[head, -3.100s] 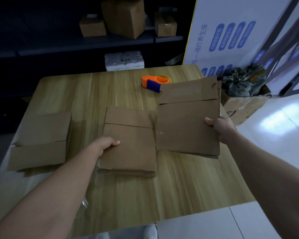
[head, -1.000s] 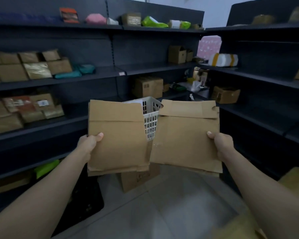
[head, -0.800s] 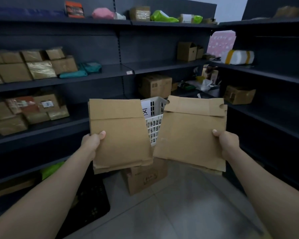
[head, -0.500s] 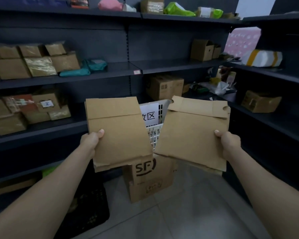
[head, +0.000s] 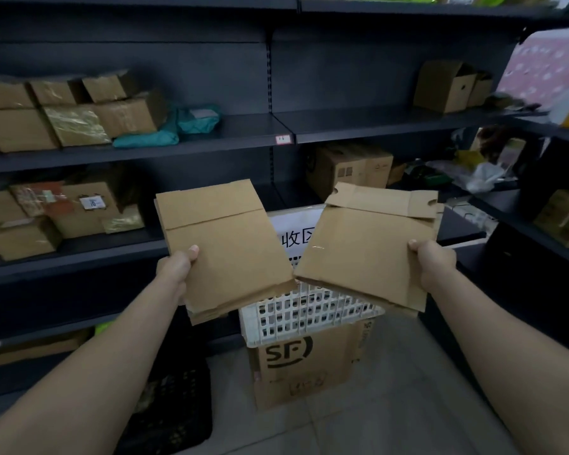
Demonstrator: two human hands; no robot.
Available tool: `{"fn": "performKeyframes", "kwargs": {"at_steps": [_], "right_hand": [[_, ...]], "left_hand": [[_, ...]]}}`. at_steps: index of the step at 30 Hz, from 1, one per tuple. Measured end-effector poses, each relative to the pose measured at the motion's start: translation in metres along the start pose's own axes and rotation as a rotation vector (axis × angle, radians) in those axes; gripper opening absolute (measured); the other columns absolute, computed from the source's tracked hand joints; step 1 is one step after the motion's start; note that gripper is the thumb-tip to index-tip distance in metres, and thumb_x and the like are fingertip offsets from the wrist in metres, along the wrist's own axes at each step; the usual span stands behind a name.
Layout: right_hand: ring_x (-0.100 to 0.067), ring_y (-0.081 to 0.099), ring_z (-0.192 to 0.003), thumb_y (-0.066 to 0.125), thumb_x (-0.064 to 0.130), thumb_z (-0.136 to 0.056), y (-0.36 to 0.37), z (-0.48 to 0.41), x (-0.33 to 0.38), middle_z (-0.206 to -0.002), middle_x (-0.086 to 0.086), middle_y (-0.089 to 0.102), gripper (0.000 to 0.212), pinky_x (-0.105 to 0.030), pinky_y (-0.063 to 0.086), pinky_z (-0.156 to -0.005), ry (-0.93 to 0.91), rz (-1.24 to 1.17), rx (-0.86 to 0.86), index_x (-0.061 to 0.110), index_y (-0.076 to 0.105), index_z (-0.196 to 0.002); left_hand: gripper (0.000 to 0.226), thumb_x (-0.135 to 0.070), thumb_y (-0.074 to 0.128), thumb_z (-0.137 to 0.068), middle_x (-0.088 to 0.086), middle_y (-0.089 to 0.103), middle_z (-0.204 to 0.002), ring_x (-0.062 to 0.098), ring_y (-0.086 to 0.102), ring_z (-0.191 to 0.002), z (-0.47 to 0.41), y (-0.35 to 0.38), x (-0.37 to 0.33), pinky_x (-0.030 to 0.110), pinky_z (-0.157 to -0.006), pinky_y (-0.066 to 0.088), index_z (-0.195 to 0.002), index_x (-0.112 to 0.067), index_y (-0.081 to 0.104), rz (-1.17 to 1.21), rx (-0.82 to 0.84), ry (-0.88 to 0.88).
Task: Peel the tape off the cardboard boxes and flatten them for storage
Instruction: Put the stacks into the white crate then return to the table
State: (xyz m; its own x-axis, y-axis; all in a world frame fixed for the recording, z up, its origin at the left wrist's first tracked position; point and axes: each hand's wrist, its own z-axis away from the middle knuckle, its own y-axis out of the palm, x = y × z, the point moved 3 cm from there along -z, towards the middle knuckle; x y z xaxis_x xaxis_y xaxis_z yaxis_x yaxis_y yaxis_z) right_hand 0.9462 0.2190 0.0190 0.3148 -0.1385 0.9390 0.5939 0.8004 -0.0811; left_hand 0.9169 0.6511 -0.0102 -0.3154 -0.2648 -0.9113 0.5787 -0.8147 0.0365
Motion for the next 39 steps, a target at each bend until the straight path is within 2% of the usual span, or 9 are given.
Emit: {"fn": "performKeyframes", "kwargs": {"at_steps": [5,13,16,19,22,28,32,36,39], "right_hand": [[-0.033,0.051,-0.111,0.066,0.021,-0.085,0.028,-0.046,0.0,-0.118,-0.009,0.056,0.05,-0.041,0.043,-0.094,0.085,0.051,-0.004,0.002,0.048,-0.128],[-0.027,0.048,-0.114,0.055,0.017,-0.093,0.071,-0.113,0.009,-0.133,-0.014,0.05,0.045,-0.034,0.042,-0.094,0.169,0.153,0.099,0.001,0.042,-0.133],[-0.02,0.048,-0.099,0.051,0.014,-0.095,0.087,-0.132,0.017,-0.138,-0.015,0.049,0.044,-0.032,0.042,-0.083,0.09,0.227,0.209,0.002,0.043,-0.137],[-0.026,0.048,-0.114,0.054,0.02,-0.095,0.093,-0.148,0.02,-0.135,-0.014,0.048,0.05,-0.031,0.04,-0.086,0.134,0.267,0.217,0.003,0.038,-0.138],[-0.026,0.049,-0.108,0.06,0.019,-0.091,0.104,-0.162,0.025,-0.132,-0.015,0.052,0.051,-0.033,0.038,-0.083,0.134,0.295,0.272,0.001,0.043,-0.136],[-0.027,0.049,-0.095,0.069,0.02,-0.085,0.131,-0.181,0.03,-0.106,-0.013,0.056,0.044,-0.039,0.044,-0.086,0.106,0.391,0.341,-0.001,0.054,-0.121],[-0.031,0.053,-0.093,0.072,0.023,-0.083,0.144,-0.19,0.032,-0.108,-0.013,0.059,0.031,-0.042,0.046,-0.085,0.077,0.531,0.466,0.006,0.055,-0.103],[-0.036,0.059,-0.096,0.075,0.025,-0.077,0.163,-0.205,0.039,-0.107,-0.017,0.062,0.046,-0.052,0.046,-0.094,0.073,0.627,0.621,0.007,0.055,-0.115],[-0.036,0.061,-0.099,0.072,0.02,-0.081,0.183,-0.214,0.048,-0.111,-0.017,0.063,0.044,-0.051,0.048,-0.094,0.031,0.646,0.73,0.011,0.057,-0.122]], "left_hand": [[0.054,-0.03,0.065,-0.089,0.01,0.057,-0.124,0.028,0.055,-0.106,-0.029,0.025,-0.002,0.042,-0.095,0.044,-0.133,-0.004,0.048,0.019,-0.013,0.017],[0.057,-0.029,0.066,-0.088,0.013,0.055,-0.13,0.032,0.054,-0.114,-0.048,0.042,0.002,0.043,-0.099,0.043,-0.135,-0.004,0.045,0.061,-0.229,-0.031],[0.056,-0.029,0.067,-0.087,0.011,0.055,-0.13,0.031,0.054,-0.113,-0.045,0.054,0.012,0.044,-0.099,0.043,-0.133,-0.004,0.046,0.1,-0.29,-0.059],[0.057,-0.029,0.068,-0.086,0.01,0.056,-0.128,0.031,0.054,-0.113,-0.043,0.06,0.023,0.044,-0.1,0.043,-0.134,-0.005,0.047,0.11,-0.341,-0.077],[0.057,-0.031,0.068,-0.086,0.01,0.056,-0.128,0.032,0.054,-0.113,-0.043,0.058,0.028,0.046,-0.099,0.043,-0.133,-0.006,0.048,0.109,-0.363,-0.097],[0.051,-0.032,0.068,-0.085,0.01,0.06,-0.122,0.033,0.056,-0.108,-0.054,0.053,0.02,0.048,-0.099,0.043,-0.128,-0.008,0.054,0.045,-0.299,-0.099],[0.048,-0.035,0.069,-0.082,0.01,0.062,-0.118,0.033,0.058,-0.103,-0.056,0.039,0.019,0.049,-0.091,0.046,-0.123,-0.012,0.057,-0.014,-0.267,-0.132],[0.042,-0.032,0.066,-0.085,0.009,0.061,-0.115,0.031,0.056,-0.101,-0.042,0.048,0.01,0.046,-0.085,0.044,-0.12,-0.012,0.056,-0.031,-0.274,-0.144],[0.041,-0.03,0.065,-0.086,0.009,0.059,-0.115,0.03,0.054,-0.1,-0.04,0.061,0.009,0.043,-0.085,0.042,-0.121,-0.01,0.055,-0.014,-0.313,-0.133]]}}
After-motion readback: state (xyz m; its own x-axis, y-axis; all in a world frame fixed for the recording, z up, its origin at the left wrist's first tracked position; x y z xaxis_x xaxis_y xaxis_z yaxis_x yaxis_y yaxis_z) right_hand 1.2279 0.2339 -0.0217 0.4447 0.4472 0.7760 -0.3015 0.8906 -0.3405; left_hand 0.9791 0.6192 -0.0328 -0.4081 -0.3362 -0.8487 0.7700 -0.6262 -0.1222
